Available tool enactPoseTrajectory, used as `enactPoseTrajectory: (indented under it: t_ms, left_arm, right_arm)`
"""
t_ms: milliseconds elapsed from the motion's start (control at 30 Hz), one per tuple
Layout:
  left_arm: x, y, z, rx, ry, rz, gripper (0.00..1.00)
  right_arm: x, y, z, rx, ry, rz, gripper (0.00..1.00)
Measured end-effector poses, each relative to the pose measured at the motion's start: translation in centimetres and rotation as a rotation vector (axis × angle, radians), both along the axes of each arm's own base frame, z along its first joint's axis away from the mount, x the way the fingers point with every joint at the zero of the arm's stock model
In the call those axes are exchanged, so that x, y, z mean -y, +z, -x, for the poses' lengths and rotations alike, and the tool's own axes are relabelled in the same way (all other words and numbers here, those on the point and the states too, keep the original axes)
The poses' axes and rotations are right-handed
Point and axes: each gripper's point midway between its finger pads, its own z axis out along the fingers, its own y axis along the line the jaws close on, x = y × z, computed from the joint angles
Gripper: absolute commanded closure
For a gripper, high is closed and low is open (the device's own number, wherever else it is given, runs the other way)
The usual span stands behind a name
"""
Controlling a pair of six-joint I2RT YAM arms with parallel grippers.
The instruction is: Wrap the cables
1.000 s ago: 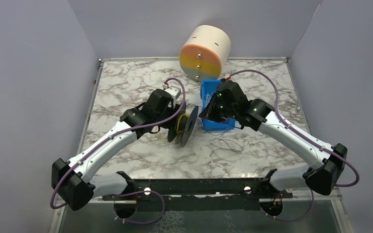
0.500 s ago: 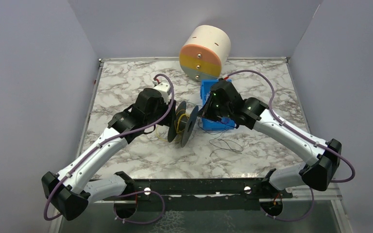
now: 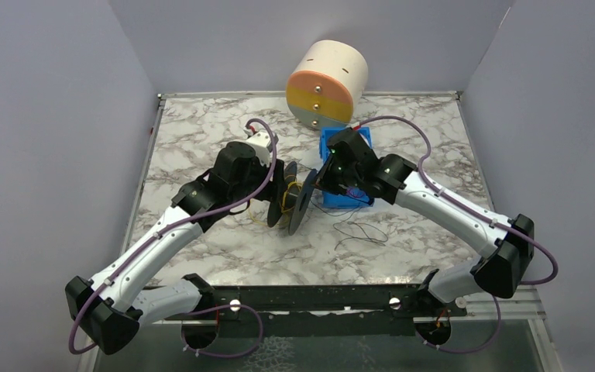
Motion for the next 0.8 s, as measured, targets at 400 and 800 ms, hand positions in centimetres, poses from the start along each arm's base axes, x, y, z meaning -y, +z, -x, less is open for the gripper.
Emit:
enactPoseTrajectory:
  t_ms: [400,800]
  left_arm:
    - [0.5,-1.3,0.1,-0.005,-0.021,-0.002,0.38]
    - [0.8,-4.2,-0.2,-0.05,-0.039,-0.061,0.62]
  right_arm:
    - [-0.6,-0.1,0.0,-0.026,-0.036,-0.04,0.99]
    - [-1.0,-0.8,0.1,-0.031,-0.038,-0.049,0.99]
